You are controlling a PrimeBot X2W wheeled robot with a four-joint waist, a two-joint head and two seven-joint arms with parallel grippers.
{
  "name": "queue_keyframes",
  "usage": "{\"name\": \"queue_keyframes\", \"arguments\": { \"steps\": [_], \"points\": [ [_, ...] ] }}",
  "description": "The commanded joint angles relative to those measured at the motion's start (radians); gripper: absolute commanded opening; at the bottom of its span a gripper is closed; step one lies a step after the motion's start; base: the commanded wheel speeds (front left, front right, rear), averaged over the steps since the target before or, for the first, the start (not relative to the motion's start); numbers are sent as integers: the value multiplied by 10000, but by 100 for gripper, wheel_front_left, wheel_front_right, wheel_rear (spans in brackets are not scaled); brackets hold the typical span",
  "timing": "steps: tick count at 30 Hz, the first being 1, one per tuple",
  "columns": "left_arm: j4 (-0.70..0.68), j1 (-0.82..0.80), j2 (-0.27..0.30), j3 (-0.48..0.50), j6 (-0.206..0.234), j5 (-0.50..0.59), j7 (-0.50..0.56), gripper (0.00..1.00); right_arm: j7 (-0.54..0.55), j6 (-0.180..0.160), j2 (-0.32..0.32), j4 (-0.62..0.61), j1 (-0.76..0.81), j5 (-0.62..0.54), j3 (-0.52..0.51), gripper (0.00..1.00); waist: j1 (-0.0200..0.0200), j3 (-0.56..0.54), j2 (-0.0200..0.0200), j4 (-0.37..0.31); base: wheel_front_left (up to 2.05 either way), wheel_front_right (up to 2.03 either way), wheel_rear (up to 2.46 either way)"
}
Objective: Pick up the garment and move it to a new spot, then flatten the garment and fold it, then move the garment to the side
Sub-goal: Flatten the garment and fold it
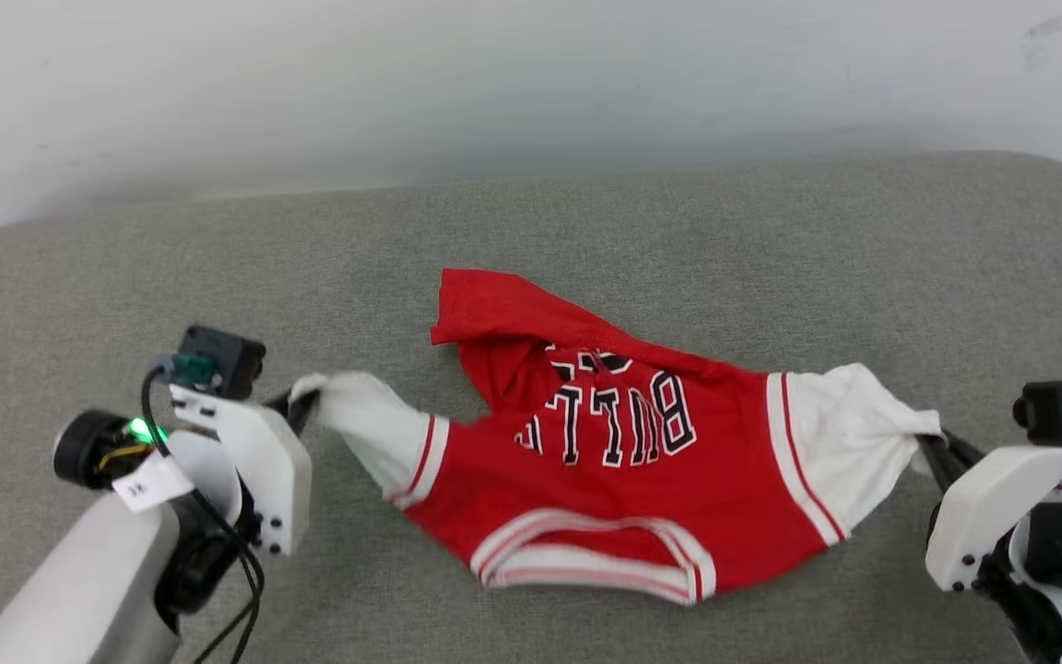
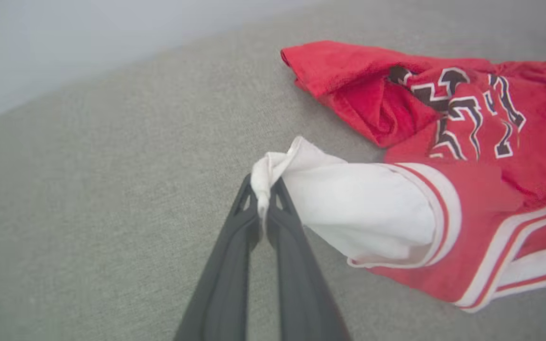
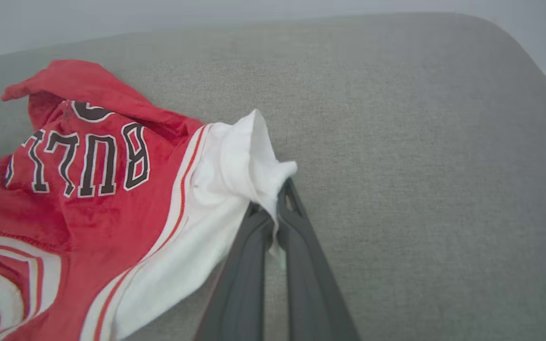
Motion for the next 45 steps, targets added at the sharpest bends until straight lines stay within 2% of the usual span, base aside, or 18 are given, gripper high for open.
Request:
{"name": "queue_keyframes", "arguments": {
  "steps": [1, 5, 8, 11, 12, 19, 25, 26, 35, 40, 45],
  "points": [
    [-120, -616, -146, 240, 262, 186, -325, 0, -133, -3, -135, 66, -526, -144, -108, 0, 0, -107, 0, 78, 0, 0, 0],
    [66, -1774, -584, 686, 600, 146, -806, 0, -353, -3, -377, 245, -1643, -283, -25, 0, 0, -143, 0, 120, 0, 0, 0],
    [555, -2813, -946, 992, 692, 12, -1057, 0, -573, -3, -511, 545, -2779, -328, 89, 0, 0, -64, 0, 62, 0, 0, 0],
    [1028, -3623, -1049, 1120, 738, 130, -1214, 0, -704, -3, -646, 872, -3632, -362, 248, 0, 0, 66, 0, 21, 0, 0, 0],
    [1506, -4441, -1212, 1194, 744, 186, -1372, 0, -841, -3, -770, 1273, -4540, -329, 388, 0, 0, 295, 0, -16, 0, 0, 0],
    [3315, -7324, -1642, 1403, 752, 537, -2179, 0, -1502, -3, -1115, 2838, -7833, -206, 693, 0, 0, 1497, 0, -78, 0, 0, 0],
    [4428, -9652, -1491, 1535, 683, 1024, -3092, 0, -2240, -4, -1219, 4042, -10593, -630, 948, 0, 0, 2628, 0, -289, 0, 0, 0],
    [4428, -9652, -1491, 1535, 683, 1024, -3092, 0, -2240, -4, -1219, 4042, -10593, -630, 948, 0, 0, 2628, 0, -289, 0, 0, 0],
    [5178, -12454, -1162, 1625, 446, 1443, -3955, 0, -3354, -4, -1305, 5598, -14099, -1282, 1322, 0, 0, 4138, 0, -489, 0, 0, 0],
    [5617, -13008, -1134, 1639, 273, 1375, -4146, 0, -3821, -4, -1168, 6353, -14955, -1248, 1467, 0, 0, 4734, 0, -455, 0, 0, 0],
    [5984, -12853, -1188, 1676, 135, 1193, -4243, 0, -4194, -4, -1049, 7029, -15104, -1115, 1739, 0, 0, 5193, 0, -362, 0, 0, 0]
  ]
}}
